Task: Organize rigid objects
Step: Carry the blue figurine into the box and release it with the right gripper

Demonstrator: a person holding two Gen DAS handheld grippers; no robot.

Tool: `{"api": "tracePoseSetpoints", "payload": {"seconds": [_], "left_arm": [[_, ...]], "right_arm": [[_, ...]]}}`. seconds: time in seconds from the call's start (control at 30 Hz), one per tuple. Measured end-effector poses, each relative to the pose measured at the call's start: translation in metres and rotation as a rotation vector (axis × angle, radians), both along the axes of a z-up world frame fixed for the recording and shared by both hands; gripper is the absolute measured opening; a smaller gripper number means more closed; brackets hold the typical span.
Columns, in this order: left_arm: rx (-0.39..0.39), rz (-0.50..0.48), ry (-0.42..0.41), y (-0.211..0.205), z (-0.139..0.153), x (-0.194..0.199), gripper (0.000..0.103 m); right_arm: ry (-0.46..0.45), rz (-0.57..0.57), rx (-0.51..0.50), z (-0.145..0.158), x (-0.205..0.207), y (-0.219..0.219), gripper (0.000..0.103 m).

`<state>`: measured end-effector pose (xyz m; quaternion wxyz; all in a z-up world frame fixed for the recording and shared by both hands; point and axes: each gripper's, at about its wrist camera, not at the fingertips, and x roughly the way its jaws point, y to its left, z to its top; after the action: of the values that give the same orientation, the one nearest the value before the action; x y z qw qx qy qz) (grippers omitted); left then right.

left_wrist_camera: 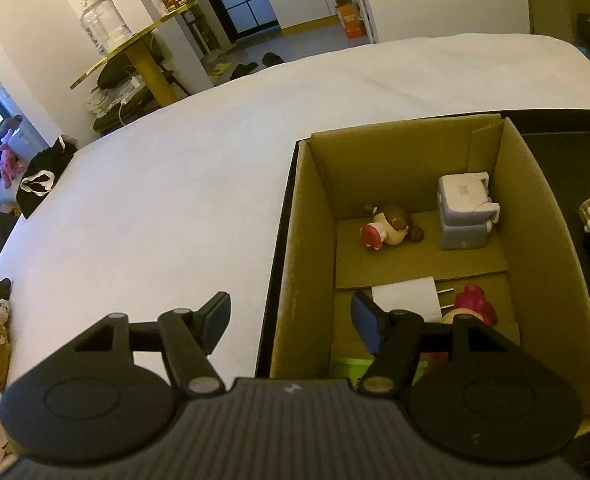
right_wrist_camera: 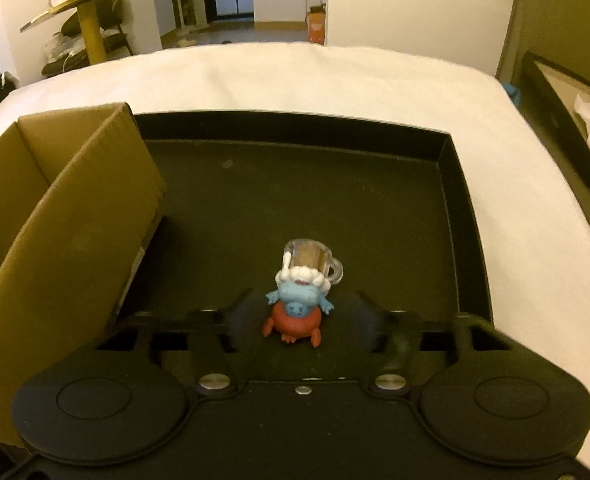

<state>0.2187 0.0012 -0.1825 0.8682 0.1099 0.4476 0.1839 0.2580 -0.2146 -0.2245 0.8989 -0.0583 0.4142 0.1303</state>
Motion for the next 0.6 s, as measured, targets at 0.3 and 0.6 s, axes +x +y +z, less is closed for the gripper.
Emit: {"api": "tracePoseSetpoints", "payload": {"seconds": [0.3, 0.6], "left_arm": [[0.014, 0.002, 0.016, -0.002, -0.004, 0.006, 0.065], [0.004, 0.002, 0.018, -0.003, -0.004, 0.008, 0.065]], "right_arm": [[-0.004, -0.019, -0.019, -0.01, 0.002, 0.007, 0.077], [-0.018, -0.021, -0.019, -0.012, 0.003, 0.01, 0.045]]}}
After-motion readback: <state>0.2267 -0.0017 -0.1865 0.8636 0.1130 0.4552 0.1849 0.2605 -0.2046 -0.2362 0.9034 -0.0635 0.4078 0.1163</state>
